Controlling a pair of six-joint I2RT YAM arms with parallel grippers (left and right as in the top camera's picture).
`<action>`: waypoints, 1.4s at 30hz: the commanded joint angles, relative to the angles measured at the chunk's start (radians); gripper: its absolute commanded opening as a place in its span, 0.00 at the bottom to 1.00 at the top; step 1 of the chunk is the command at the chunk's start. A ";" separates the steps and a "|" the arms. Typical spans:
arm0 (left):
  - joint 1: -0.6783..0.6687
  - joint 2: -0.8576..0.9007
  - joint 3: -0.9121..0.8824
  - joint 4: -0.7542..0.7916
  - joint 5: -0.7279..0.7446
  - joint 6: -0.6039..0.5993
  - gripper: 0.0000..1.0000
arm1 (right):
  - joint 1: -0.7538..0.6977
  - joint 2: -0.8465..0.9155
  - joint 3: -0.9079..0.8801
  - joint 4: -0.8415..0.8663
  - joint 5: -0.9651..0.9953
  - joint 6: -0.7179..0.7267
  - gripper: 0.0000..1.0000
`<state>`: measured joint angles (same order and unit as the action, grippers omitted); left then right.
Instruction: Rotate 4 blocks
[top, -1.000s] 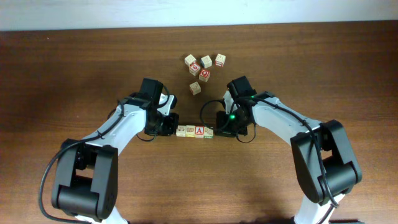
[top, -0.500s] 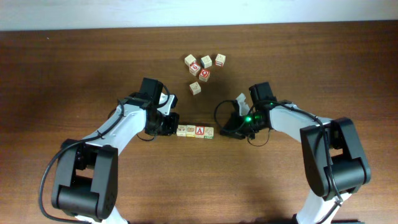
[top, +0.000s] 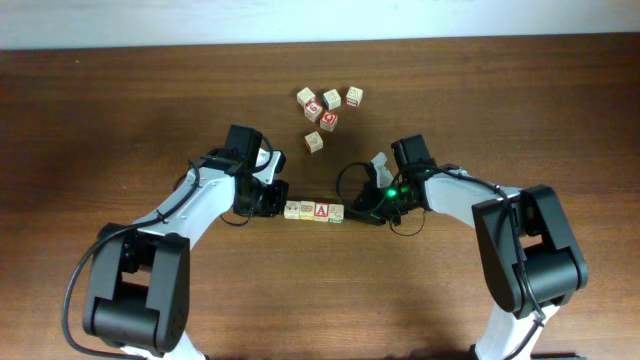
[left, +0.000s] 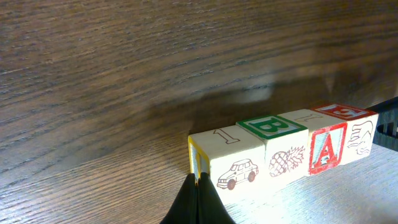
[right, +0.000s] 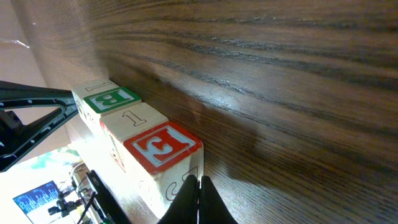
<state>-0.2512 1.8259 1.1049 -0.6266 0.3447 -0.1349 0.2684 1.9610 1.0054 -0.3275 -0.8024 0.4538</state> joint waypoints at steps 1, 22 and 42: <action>-0.003 -0.018 -0.009 0.002 0.019 0.016 0.00 | 0.006 0.009 -0.008 0.005 -0.039 -0.005 0.04; -0.003 -0.018 -0.009 -0.015 -0.092 0.017 0.00 | 0.052 -0.059 -0.003 0.013 -0.003 -0.056 0.04; 0.064 -0.018 -0.005 -0.037 0.057 0.049 0.00 | 0.052 -0.058 -0.003 0.002 0.018 -0.053 0.04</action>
<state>-0.1902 1.8259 1.1049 -0.6617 0.3424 -0.1158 0.3122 1.9289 1.0019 -0.3248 -0.7906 0.4114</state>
